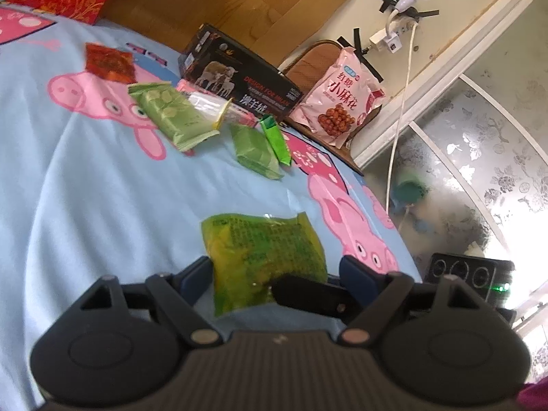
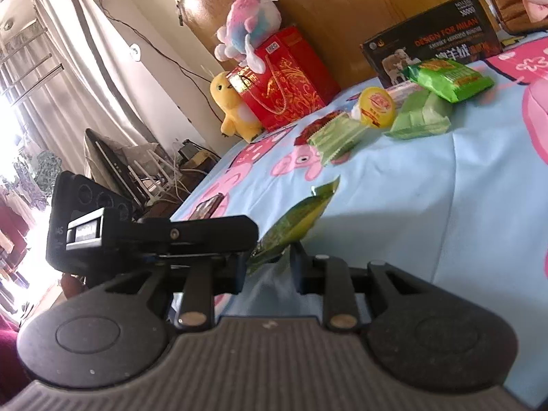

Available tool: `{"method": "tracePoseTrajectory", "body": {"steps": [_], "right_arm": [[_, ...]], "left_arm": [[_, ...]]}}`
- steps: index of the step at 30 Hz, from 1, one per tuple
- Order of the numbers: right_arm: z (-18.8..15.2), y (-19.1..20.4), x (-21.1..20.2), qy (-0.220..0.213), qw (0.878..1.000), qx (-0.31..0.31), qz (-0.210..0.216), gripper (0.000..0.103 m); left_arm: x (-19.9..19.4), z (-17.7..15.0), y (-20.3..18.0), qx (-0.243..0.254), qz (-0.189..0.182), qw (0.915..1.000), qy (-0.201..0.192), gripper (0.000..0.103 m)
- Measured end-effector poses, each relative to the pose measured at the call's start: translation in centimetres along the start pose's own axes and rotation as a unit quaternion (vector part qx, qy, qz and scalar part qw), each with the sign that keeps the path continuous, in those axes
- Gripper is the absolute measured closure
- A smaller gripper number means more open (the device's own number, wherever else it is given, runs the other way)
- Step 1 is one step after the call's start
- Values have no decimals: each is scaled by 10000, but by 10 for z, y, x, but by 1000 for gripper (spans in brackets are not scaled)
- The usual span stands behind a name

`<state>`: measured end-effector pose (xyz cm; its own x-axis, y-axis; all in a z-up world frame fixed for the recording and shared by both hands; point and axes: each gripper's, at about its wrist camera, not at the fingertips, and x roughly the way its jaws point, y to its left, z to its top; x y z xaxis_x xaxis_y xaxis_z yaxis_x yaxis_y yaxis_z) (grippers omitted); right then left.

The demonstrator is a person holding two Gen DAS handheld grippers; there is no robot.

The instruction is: Organize snacks

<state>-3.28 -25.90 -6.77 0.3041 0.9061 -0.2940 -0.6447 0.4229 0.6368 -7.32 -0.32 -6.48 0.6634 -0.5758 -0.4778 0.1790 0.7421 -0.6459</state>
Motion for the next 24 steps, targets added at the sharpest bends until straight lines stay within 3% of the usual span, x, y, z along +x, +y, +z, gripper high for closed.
{"method": "tracePoseTrajectory", "body": {"steps": [5,11,24], "right_arm": [[5,3,2,-14,10000,-39,84,83],[17,-15,5,-64,9991,217,-368,83],[19,-30,5,33,9985,395,-379,83]], "left_arm": [[-2,4,-5,105,-4,9999,-90,20],[-7,9,5,-43,101,9999,-123,20],[14,12,6,-70,87,9999,115,18]]}}
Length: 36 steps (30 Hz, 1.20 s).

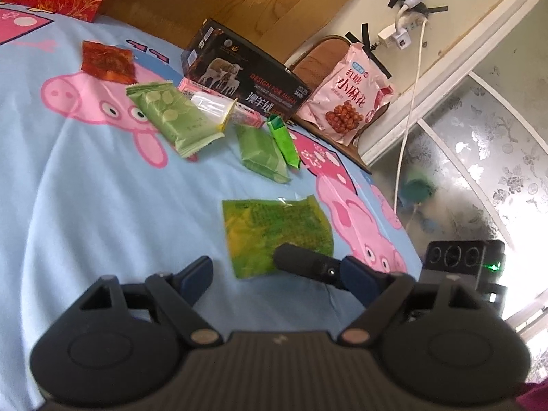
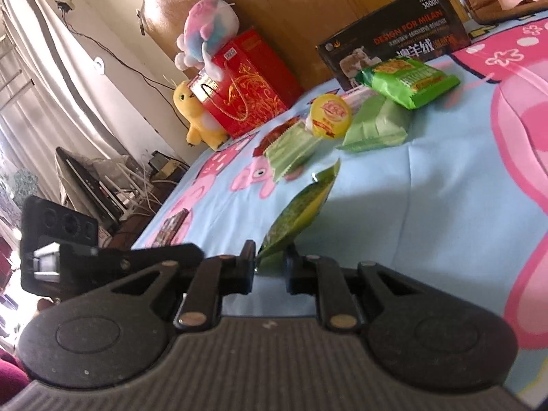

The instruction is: Organize snacks

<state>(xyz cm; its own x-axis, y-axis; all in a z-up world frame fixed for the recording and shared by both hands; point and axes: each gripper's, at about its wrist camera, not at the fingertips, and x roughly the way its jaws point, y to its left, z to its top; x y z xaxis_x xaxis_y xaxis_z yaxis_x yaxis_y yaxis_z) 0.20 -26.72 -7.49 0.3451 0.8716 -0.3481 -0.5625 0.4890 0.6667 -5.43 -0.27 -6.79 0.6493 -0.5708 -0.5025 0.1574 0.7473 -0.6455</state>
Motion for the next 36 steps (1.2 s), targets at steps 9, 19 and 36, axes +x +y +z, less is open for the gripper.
{"method": "tracePoseTrajectory", "body": {"steps": [9,19,36], "right_arm": [[5,-1,-3,-27,9997,203,164,83],[35,2,-6,-181,9983,330,434,83],[185,8,24,-1531,9854,-743,-22,81]], "left_arm": [[3,4,2,-73,-102,9999,8,16],[-6,34,-16,186,-249,9989,-358,18],[42,204,-63,1201,515,9796,-1525,14]]}}
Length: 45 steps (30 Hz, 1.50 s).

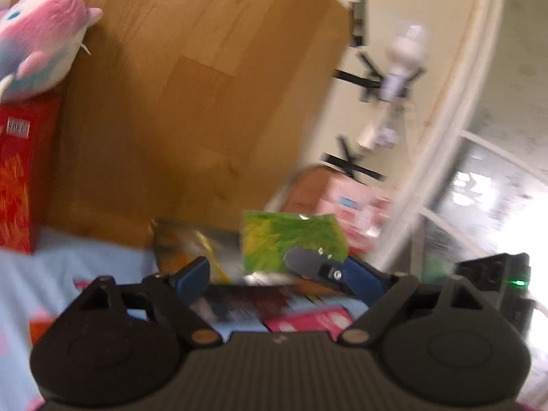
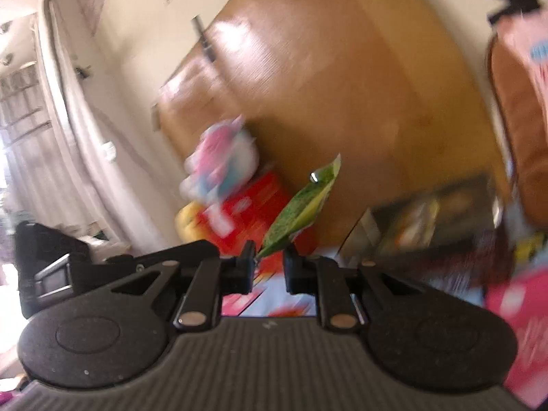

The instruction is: Organize snacks

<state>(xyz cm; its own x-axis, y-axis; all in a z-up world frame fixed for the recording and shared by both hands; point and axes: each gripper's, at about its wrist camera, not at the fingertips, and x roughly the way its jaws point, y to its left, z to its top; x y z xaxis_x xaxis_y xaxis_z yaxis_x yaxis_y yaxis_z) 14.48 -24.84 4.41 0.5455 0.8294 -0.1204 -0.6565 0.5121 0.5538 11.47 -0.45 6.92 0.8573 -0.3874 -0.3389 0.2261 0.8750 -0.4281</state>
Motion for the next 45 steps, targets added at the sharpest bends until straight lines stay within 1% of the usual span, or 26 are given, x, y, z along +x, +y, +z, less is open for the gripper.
{"method": "tracePoseTrajectory", "body": {"steps": [1,2,3,4,5,6,8,9,11,13,16,18,20,21,23,24,25,26,27,29,31,36,43,44,45], "right_arm": [[9,-7,14,-102,9993,-151,-317,77],[14,-15,27,-116,9971,-261,-707,51],[17,-24,38,-67,9930,-287,-1142,33],[16,-33,44,-33,9888,-274,-1469,34],[14,-42,45,35,9867,-203,-1615,35],[8,-48,41,94,9871,-91,-1593,36],[-8,-47,23,81,9918,-85,-1276,36],[-18,-39,14,169,9938,-226,-1078,36],[-40,-21,1,394,9958,-508,-649,35],[-61,-4,-4,640,9949,-715,-310,36],[-89,16,3,1104,9880,-1076,-121,36],[-102,25,10,1423,9819,-1238,-179,36],[-112,24,18,1731,9774,-1165,-346,36],[-116,22,20,1836,9766,-1030,-434,36],[-121,18,21,1914,9779,-732,-414,36],[-122,14,22,1946,9783,-578,-402,35],[-123,13,24,1998,9779,-458,-420,36],[-126,13,27,2044,9772,-369,-427,36],[-127,14,28,2011,9780,-347,-430,38],[-128,20,27,2044,9775,-340,-402,45],[-129,22,22,2015,9780,-341,-417,45],[-135,22,4,1941,9791,-410,-443,47],[-142,32,-31,1782,9807,-677,-432,50],[-143,34,-35,1754,9812,-686,-426,51],[-142,36,-39,1728,9819,-678,-375,57]], "left_arm": [[12,4,5,-28,198,9998,50,14],[19,5,10,-104,339,9993,119,14],[23,2,18,-246,462,9984,217,14],[22,-4,26,-424,472,9976,281,14],[16,-13,33,-539,384,9974,288,14],[9,-20,37,-546,376,9974,296,14],[-7,-39,46,-501,606,9965,293,13],[-14,-48,51,-544,752,9952,318,13],[-28,-66,62,-784,928,9918,394,13],[-40,-78,69,-1052,982,9888,394,13],[-51,-91,80,-1346,1047,9845,418,13],[-52,-97,82,-1286,1100,9842,514,13],[-43,-100,77,-1112,1216,9841,655,14],[-38,-102,74,-1020,1238,9844,718,15],[-26,-106,72,-903,1275,9838,882,21],[-17,-109,72,-947,1315,9810,1066,31],[-14,-112,70,-959,1332,9801,1113,35],[-15,-114,65,-888,1378,9807,1062,36],[-15,-116,61,-874,1292,9812,1132,39],[-20,-124,52,-915,1071,9828,1195,39],[-27,-132,42,-824,987,9840,1230,39],[-47,-149,26,-952,602,9854,1280,39],[-61,-160,5,-987,248,9855,1356,38],[-63,-160,1,-985,116,9855,1374,38],[-63,-160,-2,-1012,-22,9850,1399,38]]}}
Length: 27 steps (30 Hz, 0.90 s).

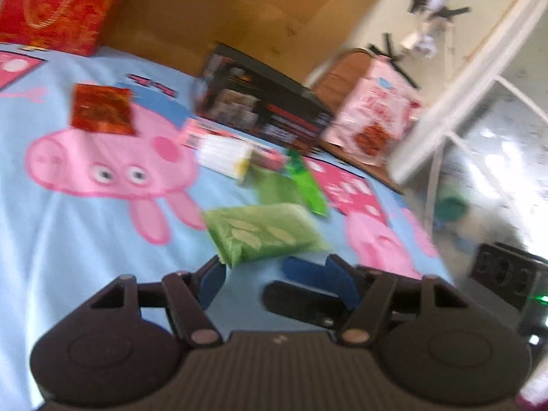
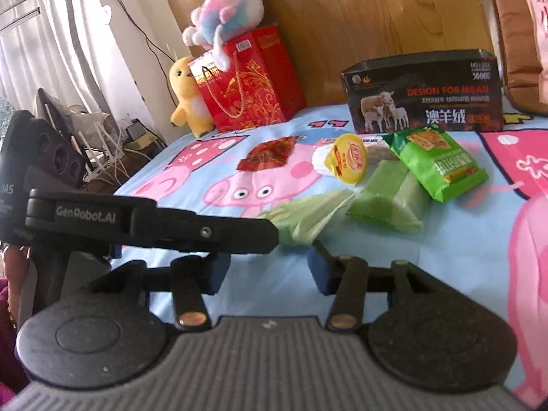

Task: Organize snacks
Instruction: 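Reach the left gripper to the light green leaf-print bag and grasp it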

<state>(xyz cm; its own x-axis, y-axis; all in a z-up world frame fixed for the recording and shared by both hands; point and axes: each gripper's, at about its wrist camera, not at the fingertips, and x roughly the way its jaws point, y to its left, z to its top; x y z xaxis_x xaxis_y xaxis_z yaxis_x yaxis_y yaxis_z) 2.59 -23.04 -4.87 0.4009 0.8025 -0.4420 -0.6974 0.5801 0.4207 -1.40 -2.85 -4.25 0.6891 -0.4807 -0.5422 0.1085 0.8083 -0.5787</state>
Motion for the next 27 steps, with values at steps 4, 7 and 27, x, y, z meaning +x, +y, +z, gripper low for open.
{"method": "tracePoseTrajectory", "body": {"steps": [4,7,27], "right_arm": [[1,12,-9,-139,9996,-104,211,61],[2,20,-12,-258,9990,-353,55,61],[-10,-22,-57,-691,9940,53,-841,52]], "left_arm": [[-6,-3,-18,253,-15,9996,-116,38],[-10,-2,-20,290,-64,9995,-129,38],[-21,-1,-2,106,-14,9996,-258,17]]}}
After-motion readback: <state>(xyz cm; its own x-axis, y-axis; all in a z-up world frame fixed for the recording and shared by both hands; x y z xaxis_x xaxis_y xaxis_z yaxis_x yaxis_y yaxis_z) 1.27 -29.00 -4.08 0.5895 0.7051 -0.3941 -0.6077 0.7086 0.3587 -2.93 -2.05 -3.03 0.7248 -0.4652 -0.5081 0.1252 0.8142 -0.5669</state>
